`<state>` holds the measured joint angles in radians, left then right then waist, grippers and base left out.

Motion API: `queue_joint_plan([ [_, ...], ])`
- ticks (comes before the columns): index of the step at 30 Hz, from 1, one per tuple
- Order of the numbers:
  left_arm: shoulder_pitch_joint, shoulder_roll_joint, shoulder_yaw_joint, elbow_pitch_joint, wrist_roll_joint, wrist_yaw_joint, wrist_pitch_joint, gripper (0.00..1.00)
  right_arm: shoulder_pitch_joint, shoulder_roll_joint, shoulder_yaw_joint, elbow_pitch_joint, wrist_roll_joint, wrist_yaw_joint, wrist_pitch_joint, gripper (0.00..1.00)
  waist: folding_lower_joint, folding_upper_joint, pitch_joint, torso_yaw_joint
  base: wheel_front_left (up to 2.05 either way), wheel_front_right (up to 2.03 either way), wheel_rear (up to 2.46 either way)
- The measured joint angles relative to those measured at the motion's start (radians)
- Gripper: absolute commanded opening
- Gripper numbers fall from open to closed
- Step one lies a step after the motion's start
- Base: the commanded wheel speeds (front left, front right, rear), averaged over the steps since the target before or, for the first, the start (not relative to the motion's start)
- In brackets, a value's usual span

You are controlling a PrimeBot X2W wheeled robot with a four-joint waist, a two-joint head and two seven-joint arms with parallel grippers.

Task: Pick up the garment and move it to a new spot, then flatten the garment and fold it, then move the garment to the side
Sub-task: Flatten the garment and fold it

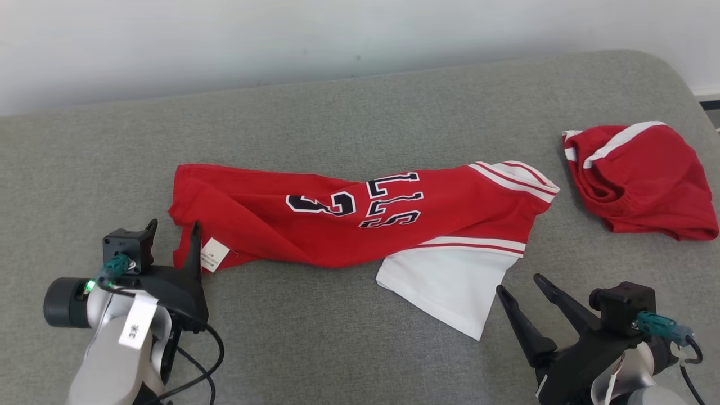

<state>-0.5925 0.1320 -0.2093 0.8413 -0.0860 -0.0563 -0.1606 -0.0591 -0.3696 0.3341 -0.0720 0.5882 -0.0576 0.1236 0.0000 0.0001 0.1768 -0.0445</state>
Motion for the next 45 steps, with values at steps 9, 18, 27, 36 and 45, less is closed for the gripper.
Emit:
queue_joint_plan([
  [9, 0.023, 0.025, -0.002, -0.016, 0.003, 0.003, -0.02, 1.0, 0.009, 0.0, 0.018, -0.005, 0.0, -0.004, 0.017, 1.0, -0.0001, -0.0001, 0.003, 0.013, 0.0, 0.0, 0.0],
  [18, -0.024, 0.026, -0.004, 0.012, 0.003, -0.006, -0.014, 1.0, 0.003, 0.01, 0.038, 0.013, -0.001, -0.006, 0.044, 1.0, 0.0, 0.0, 0.041, 0.0, 0.0, 0.0, 0.0],
  [27, -0.09, 0.026, -0.038, 0.054, 0.017, -0.025, 0.008, 1.0, -0.014, 0.038, 0.058, 0.087, 0.002, -0.014, 0.08, 1.0, -0.0001, 0.0, 0.071, -0.012, 0.0, 0.0, 0.0],
  [36, -0.137, 0.028, -0.054, 0.106, 0.023, -0.041, 0.032, 0.67, -0.081, 0.091, 0.087, 0.174, 0.019, -0.011, 0.107, 1.0, 0.0, 0.0, 0.1, -0.012, 0.0, 0.0, 0.0],
  [45, -0.138, 0.01, -0.062, 0.151, 0.022, -0.05, 0.036, 0.0, -0.134, 0.122, 0.081, 0.253, 0.042, 0.011, 0.102, 0.0, 0.0, 0.0, 0.105, -0.006, 0.0, 0.0, 0.0],
])
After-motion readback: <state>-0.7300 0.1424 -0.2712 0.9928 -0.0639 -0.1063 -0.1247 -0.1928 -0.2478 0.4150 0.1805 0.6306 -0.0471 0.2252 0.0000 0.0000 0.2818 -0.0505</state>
